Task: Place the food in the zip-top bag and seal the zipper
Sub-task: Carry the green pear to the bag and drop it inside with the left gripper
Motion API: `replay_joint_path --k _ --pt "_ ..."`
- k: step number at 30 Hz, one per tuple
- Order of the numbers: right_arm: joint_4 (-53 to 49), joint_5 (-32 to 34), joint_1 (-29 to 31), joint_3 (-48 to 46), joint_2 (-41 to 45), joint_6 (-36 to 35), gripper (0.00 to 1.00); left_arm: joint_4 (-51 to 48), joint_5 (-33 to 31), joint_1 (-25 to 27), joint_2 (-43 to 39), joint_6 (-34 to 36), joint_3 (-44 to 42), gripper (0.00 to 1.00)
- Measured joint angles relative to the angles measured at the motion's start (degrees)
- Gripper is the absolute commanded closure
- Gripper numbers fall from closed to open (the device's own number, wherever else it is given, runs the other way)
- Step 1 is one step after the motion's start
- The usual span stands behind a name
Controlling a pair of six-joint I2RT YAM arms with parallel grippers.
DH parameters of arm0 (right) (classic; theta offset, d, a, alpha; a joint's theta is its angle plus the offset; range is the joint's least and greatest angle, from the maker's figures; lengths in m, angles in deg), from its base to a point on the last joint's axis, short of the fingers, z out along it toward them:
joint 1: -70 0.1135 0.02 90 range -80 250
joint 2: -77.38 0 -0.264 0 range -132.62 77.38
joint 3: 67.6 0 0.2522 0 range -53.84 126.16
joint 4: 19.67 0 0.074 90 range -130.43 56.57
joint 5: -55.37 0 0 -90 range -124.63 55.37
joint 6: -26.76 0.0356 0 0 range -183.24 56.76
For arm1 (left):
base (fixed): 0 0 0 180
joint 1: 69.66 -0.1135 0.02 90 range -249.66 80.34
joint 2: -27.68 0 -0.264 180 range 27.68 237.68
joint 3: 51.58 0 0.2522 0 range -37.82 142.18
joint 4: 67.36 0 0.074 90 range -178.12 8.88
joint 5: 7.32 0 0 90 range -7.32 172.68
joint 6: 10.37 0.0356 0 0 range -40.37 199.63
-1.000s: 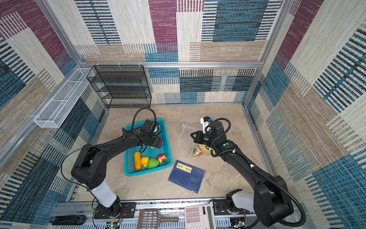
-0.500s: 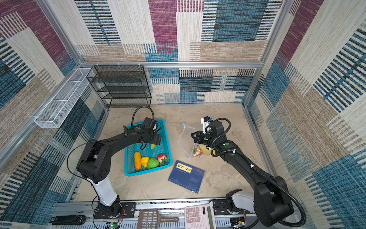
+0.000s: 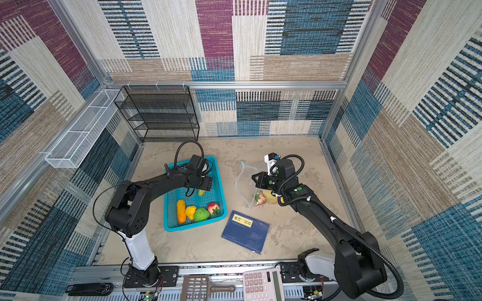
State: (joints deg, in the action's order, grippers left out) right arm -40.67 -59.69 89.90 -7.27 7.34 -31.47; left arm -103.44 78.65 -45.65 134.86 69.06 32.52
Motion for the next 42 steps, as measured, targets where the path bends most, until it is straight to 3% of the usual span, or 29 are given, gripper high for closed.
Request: replay_joint_path --k 4,10,18,26,34,42 --pt "-0.1 0.2 0.0 0.0 0.2 -0.3 1.00 0.1 0.2 0.0 0.0 0.0 0.1 0.40" --pt "-0.2 0.2 0.0 0.0 0.2 -0.3 1.00 -0.1 0.1 -0.1 -1.9 -0.2 0.0 0.40" --pt "-0.1 0.2 0.0 -0.1 0.2 -0.3 1.00 -1.5 0.2 -0.1 -11.2 -1.4 -0.9 0.40" --pt "0.6 -0.1 0.0 -0.2 -0.3 -0.3 1.00 0.7 9.4 0.4 -22.0 -6.4 -4.9 0.42" --pt "1.4 -1.0 0.0 -0.6 -0.8 0.7 1.00 8.2 11.8 8.7 -26.1 -14.7 -8.5 0.43" --pt "1.9 -1.6 0.0 -0.9 0.0 1.4 1.00 17.6 10.4 16.0 -22.9 -19.8 -7.9 0.45"
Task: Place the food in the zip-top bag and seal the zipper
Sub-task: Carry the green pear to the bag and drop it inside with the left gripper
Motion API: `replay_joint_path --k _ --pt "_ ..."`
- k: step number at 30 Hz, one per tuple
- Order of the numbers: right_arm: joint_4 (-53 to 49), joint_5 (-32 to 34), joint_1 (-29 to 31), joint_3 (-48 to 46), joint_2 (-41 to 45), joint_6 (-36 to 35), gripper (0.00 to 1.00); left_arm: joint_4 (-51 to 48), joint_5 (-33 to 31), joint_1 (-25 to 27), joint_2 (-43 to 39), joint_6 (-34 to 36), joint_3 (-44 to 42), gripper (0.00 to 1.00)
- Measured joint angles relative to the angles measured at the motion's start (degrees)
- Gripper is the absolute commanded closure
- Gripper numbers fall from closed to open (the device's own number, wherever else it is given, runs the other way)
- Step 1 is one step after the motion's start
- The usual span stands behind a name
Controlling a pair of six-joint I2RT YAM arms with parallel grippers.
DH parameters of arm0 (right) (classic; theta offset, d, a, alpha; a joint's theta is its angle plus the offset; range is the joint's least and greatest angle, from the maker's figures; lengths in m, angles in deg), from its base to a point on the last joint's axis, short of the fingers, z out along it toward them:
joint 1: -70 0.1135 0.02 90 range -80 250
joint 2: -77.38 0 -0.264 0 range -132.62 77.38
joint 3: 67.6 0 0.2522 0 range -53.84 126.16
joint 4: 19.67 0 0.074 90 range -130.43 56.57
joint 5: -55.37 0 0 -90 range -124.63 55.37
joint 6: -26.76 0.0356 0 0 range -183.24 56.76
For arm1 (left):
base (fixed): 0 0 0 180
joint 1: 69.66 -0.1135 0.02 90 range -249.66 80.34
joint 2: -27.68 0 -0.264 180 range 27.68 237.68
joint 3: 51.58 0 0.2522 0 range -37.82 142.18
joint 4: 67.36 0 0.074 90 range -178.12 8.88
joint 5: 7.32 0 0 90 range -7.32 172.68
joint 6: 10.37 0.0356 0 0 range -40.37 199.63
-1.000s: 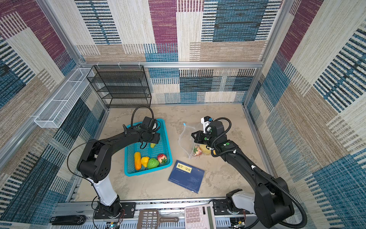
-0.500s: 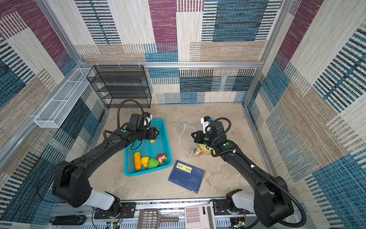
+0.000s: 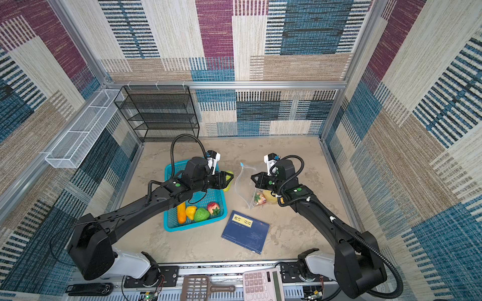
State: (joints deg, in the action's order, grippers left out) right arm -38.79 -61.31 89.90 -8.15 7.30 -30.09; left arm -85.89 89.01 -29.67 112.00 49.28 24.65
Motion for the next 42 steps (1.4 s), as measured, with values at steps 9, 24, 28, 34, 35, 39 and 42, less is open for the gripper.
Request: replay_joint_path --k 9,24,28,34,35,39,42 --pt "1.1 -0.9 0.0 -0.3 0.9 0.4 1.00 7.7 -0.7 3.9 6.3 -5.3 0.7 0.45" --pt "2.1 -2.3 0.1 -1.1 2.9 0.4 1.00 8.7 -1.5 6.2 16.4 -5.9 6.4 0.43" --pt "2.1 -2.3 0.1 -1.1 2.8 0.4 1.00 6.5 -1.7 6.5 17.6 -5.6 8.1 0.38" --pt "2.4 -2.3 0.1 -1.1 2.8 0.4 1.00 3.2 -1.6 6.6 18.9 -5.4 10.5 0.28" --pt "2.4 -2.3 0.1 -1.1 2.8 0.4 1.00 2.8 -1.6 6.6 19.1 -5.4 10.9 0.26" --pt "2.5 -2.2 0.1 -1.1 2.8 0.3 1.00 1.6 -1.2 6.5 19.0 -5.4 11.6 0.23" --pt "2.4 -2.2 0.1 -1.1 2.8 0.1 1.00 0.5 -1.2 6.5 17.8 -5.4 11.6 0.22"
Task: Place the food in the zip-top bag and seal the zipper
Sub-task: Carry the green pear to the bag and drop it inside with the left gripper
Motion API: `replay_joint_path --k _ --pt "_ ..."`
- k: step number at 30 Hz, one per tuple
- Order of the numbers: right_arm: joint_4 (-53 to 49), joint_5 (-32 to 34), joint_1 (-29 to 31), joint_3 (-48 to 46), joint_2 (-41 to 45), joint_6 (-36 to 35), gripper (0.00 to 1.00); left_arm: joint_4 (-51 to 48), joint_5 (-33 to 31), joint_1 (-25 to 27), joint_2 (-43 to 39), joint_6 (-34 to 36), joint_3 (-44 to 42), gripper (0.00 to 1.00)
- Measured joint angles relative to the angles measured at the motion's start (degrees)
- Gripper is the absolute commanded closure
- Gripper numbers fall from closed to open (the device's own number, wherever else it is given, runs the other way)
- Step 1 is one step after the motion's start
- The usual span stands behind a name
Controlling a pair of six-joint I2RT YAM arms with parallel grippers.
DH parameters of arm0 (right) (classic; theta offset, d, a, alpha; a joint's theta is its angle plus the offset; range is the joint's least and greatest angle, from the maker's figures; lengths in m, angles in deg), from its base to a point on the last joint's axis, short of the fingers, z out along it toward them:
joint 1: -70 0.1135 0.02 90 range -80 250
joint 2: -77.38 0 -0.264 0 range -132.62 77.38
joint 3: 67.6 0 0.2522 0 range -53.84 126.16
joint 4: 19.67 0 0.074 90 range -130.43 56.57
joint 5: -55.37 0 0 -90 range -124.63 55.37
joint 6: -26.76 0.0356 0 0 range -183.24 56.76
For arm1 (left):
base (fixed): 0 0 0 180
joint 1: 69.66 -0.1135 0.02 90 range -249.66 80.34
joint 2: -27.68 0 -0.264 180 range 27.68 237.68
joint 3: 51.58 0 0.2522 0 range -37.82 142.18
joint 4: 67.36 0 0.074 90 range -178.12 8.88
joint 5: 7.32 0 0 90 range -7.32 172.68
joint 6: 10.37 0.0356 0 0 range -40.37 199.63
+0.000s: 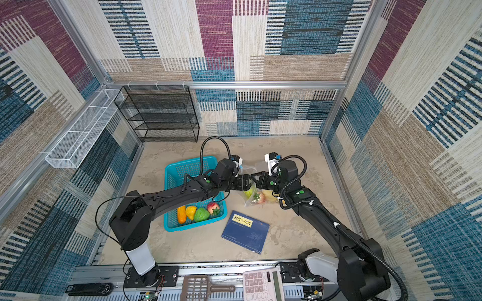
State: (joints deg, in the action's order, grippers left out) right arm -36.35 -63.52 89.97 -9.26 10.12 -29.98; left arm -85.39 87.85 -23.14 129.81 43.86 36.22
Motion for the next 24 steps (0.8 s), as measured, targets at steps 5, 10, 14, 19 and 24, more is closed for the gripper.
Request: replay_joint_path --k 5,10,14,19,24 --pt "-0.1 0.6 0.0 0.0 0.0 -0.2 1.00 -1.1 -0.3 -0.1 -5.0 0.6 -1.6 0.22" --pt "-0.7 1.0 0.0 0.0 -0.3 -0.2 1.00 -2.8 -0.5 0.0 -10.1 2.1 -5.5 0.23" --pt "-1.2 1.0 0.0 0.1 -0.3 -0.2 1.00 -4.6 -2.7 -0.8 -12.2 3.0 -9.2 0.25" --pt "-1.4 1.0 0.0 0.5 0.1 -0.4 1.00 -5.8 -4.8 -2.0 -10.8 3.2 -9.7 0.29" --pt "-1.7 1.0 0.0 0.8 0.7 -0.4 1.00 -6.6 -3.4 -2.1 -6.0 3.5 -6.4 0.37"
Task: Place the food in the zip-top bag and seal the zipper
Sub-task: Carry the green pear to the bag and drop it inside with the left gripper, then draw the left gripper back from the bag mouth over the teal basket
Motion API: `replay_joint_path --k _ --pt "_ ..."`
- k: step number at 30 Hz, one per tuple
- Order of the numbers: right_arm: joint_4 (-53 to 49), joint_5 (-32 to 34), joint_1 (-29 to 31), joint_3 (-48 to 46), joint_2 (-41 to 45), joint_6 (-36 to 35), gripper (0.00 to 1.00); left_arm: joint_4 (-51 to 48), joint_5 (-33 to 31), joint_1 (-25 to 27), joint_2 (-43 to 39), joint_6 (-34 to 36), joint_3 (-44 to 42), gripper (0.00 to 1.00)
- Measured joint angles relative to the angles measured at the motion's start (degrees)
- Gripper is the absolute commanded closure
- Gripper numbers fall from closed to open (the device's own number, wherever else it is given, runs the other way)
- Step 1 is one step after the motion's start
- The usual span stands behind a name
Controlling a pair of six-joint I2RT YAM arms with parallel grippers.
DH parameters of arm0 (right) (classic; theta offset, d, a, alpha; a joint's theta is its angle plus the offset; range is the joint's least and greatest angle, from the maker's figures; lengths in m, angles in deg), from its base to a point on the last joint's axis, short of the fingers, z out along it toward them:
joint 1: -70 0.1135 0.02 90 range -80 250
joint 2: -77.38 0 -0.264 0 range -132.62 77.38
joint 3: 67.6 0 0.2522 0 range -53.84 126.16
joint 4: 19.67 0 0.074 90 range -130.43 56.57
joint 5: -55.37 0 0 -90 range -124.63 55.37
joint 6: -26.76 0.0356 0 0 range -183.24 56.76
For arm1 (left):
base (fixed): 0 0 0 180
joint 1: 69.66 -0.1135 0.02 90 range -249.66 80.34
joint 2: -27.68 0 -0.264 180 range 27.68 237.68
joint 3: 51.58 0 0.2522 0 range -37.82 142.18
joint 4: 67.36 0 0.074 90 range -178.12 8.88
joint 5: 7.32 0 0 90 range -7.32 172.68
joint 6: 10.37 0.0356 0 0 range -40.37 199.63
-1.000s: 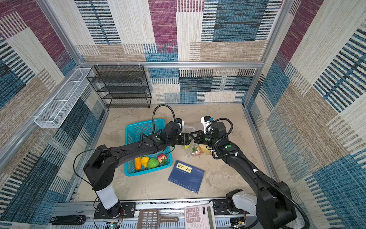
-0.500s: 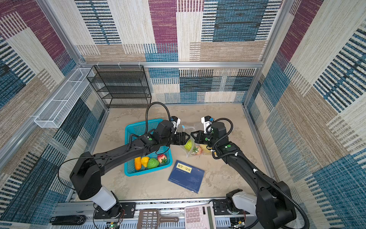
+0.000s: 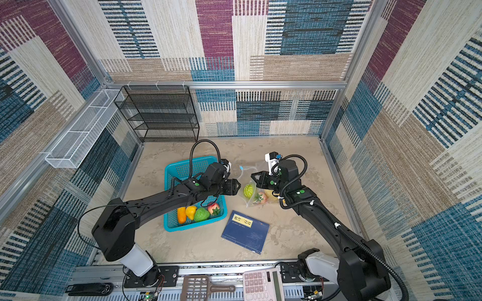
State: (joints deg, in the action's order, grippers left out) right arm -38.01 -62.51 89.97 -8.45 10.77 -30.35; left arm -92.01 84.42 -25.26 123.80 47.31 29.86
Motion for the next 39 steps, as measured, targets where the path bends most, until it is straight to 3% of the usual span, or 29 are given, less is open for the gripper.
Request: replay_joint_path --k 5,11,18,25,39 --pt "-0.4 0.0 0.0 0.4 0.7 0.0 1.00 0.0 2.0 0.0 3.1 0.2 2.4 0.54" --pt "-0.9 0.9 0.0 0.4 0.6 -0.2 1.00 0.0 4.6 0.0 4.5 0.2 2.8 1.00" --pt "-2.3 2.6 0.0 0.9 0.3 -1.5 1.00 -0.6 5.3 -0.4 1.7 1.5 2.7 1.00" --pt "-4.8 4.9 0.0 4.2 1.4 -3.7 1.00 -3.7 1.0 -1.0 -7.0 6.6 4.9 1.00" --pt "-8.2 12.1 -0.1 10.0 10.1 -8.4 1.00 -4.3 -2.0 -1.1 -16.4 11.3 8.6 1.00"
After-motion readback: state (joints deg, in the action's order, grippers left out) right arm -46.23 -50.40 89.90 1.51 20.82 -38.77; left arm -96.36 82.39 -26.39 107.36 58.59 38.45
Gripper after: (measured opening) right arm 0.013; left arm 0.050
